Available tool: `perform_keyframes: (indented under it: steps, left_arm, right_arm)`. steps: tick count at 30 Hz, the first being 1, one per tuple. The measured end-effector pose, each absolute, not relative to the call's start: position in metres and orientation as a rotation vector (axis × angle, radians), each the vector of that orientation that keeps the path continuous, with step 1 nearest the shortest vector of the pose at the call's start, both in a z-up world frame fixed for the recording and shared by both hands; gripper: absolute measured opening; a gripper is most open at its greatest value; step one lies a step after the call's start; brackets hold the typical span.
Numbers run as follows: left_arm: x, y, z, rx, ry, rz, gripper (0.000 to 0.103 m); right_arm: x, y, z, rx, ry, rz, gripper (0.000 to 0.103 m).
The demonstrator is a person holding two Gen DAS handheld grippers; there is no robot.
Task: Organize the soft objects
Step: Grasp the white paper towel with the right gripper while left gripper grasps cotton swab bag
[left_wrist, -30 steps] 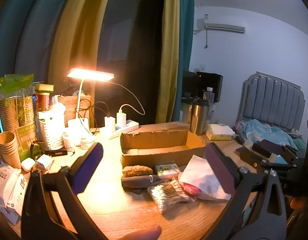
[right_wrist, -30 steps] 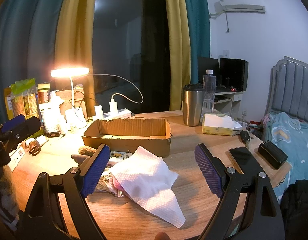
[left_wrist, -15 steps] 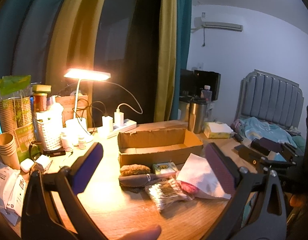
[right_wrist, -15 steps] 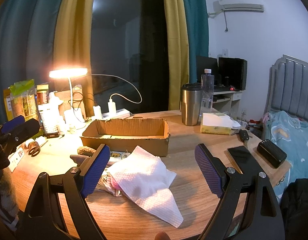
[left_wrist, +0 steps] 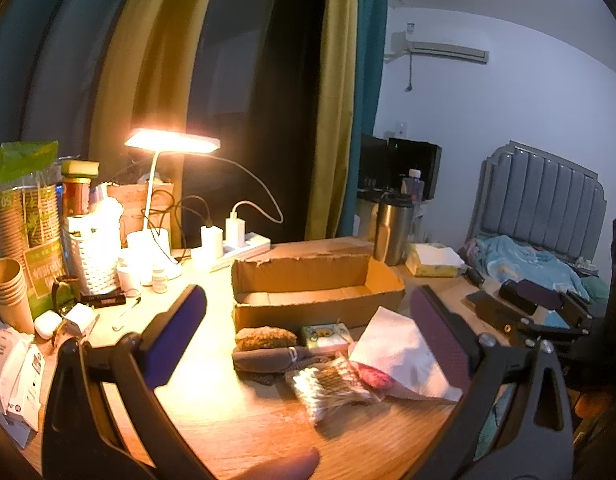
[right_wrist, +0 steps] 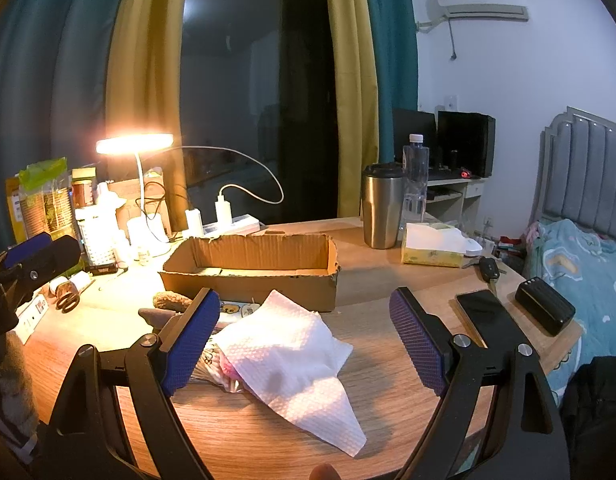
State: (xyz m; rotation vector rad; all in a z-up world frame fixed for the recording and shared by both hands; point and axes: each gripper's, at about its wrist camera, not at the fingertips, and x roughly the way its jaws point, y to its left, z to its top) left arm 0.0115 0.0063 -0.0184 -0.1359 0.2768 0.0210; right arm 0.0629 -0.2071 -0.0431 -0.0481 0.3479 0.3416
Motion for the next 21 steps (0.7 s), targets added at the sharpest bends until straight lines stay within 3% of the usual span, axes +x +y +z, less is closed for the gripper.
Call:
perform_keyframes:
  steps: [9,21]
  left_arm:
    - [0.022,0.009,-0.025,-0.140,0.316,0.030,0.103]
    - [0.063,0.002,-0.080,-0.118,0.500,0.013,0.102]
  right_arm:
    - [0.075,-0.208,-0.049,-0.064,0.372,0.346,0.089]
    - [0.120,-0.201,-0.102,-0.130,0.531,0.393,0.089]
